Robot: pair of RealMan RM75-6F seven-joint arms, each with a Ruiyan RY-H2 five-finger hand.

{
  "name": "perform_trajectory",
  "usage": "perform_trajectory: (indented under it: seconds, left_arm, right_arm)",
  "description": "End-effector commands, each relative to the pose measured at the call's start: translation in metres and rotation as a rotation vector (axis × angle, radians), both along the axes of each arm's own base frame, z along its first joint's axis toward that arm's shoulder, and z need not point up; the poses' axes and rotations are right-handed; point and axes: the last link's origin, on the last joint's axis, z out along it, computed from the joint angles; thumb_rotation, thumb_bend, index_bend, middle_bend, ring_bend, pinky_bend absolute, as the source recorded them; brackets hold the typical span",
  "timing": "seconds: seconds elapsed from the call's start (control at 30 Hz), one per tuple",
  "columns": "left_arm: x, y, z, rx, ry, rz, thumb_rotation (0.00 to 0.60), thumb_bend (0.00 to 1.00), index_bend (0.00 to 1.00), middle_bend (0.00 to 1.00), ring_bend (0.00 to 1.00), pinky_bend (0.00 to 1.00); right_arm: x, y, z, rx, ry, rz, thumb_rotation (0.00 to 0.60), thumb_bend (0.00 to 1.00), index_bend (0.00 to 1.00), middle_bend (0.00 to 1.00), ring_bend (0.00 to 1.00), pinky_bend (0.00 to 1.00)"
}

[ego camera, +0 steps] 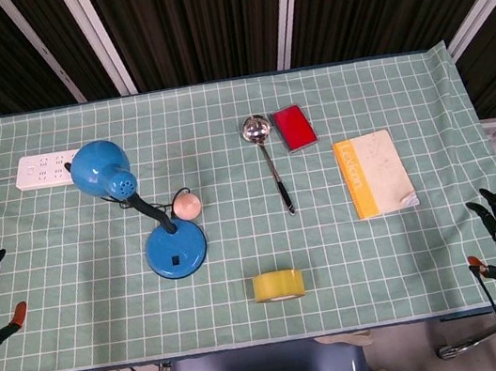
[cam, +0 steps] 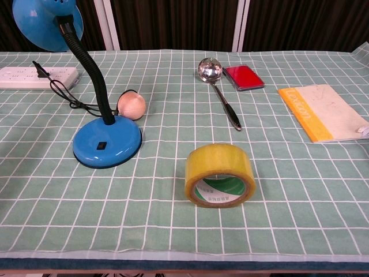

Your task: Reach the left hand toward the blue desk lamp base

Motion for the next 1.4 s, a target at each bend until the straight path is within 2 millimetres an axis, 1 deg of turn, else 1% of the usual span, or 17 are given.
perform_trajectory:
  seconds: [0.03,0.73,0.83,0.93,0.97,1.03,1.1,1.13,1.17,1.2,1.27,1.3,1.4]
  left_arm:
    - [0.001,0.0,0.0,-0.003,-0.001,-0.001,0.6,0.34,0.06,0.0,0.0,0.0]
    - [0.004,0.002,0.002,-0.005,-0.029,-0.026,0.6,0.35,0.05,0.01,0.0,0.0]
    - [0.004,0.002,0.001,-0.001,-0.031,-0.034,0.6,0.35,0.05,0.03,0.0,0.0]
    - [0.005,0.003,0.001,0.002,-0.035,-0.044,0.6,0.37,0.05,0.09,0.03,0.02]
    - [0.007,0.004,0.001,0.006,-0.042,-0.062,0.6,0.38,0.06,0.13,0.07,0.06]
    - [0.009,0.004,0.0,0.014,-0.063,-0.085,0.6,0.4,0.06,0.24,0.18,0.19]
    - [0.013,0.002,-0.002,0.001,-0.102,-0.101,0.6,0.43,0.08,0.42,0.34,0.42]
    - [0.018,0.001,-0.004,-0.015,-0.143,-0.119,0.6,0.45,0.09,0.48,0.4,0.5]
    - [0.021,0.0,-0.004,-0.021,-0.169,-0.135,0.6,0.49,0.1,0.56,0.48,0.6]
    - [0.023,0.0,-0.004,-0.02,-0.187,-0.151,0.6,0.52,0.12,0.62,0.54,0.68]
    - [0.027,0.001,-0.006,-0.003,-0.193,-0.179,0.6,0.59,0.14,0.69,0.6,0.74]
    - [0.028,0.002,-0.009,0.0,-0.182,-0.191,0.6,0.61,0.15,0.71,0.62,0.76]
    - [0.036,0.009,-0.023,-0.044,-0.166,-0.217,0.6,0.74,0.15,0.77,0.67,0.78]
  right_arm:
    - [0.0,0.0,0.001,-0.002,0.0,0.0,0.6,0.24,0.19,0.1,0.11,0.0]
    - [-0.001,0.001,0.001,-0.006,0.003,-0.002,0.6,0.24,0.19,0.1,0.11,0.0]
    - [0.0,0.001,0.001,-0.006,0.003,-0.003,0.6,0.24,0.19,0.1,0.11,0.0]
    - [0.0,0.001,0.001,-0.006,0.004,-0.003,0.6,0.24,0.19,0.1,0.11,0.0]
    - [0.0,0.001,0.001,-0.007,0.004,-0.004,0.6,0.24,0.19,0.1,0.11,0.0]
    - [0.0,0.002,0.002,-0.012,0.007,-0.003,0.6,0.24,0.19,0.1,0.11,0.0]
    - [0.0,0.001,0.003,-0.024,0.013,0.004,0.6,0.24,0.19,0.1,0.11,0.0]
    - [0.0,0.001,0.004,-0.032,0.013,0.006,0.6,0.24,0.19,0.1,0.11,0.0]
    - [0.0,0.001,0.005,-0.036,0.012,0.004,0.6,0.24,0.19,0.1,0.11,0.0]
    - [-0.001,0.001,0.005,-0.038,0.008,-0.001,0.6,0.24,0.19,0.1,0.11,0.0]
    - [-0.002,0.001,0.005,-0.04,0.001,-0.012,0.6,0.24,0.19,0.1,0.11,0.0]
    - [-0.002,0.001,0.006,-0.042,-0.002,-0.014,0.6,0.24,0.19,0.1,0.11,0.0]
    - [-0.001,0.002,0.006,-0.044,-0.008,-0.013,0.6,0.24,0.19,0.1,0.11,0.0]
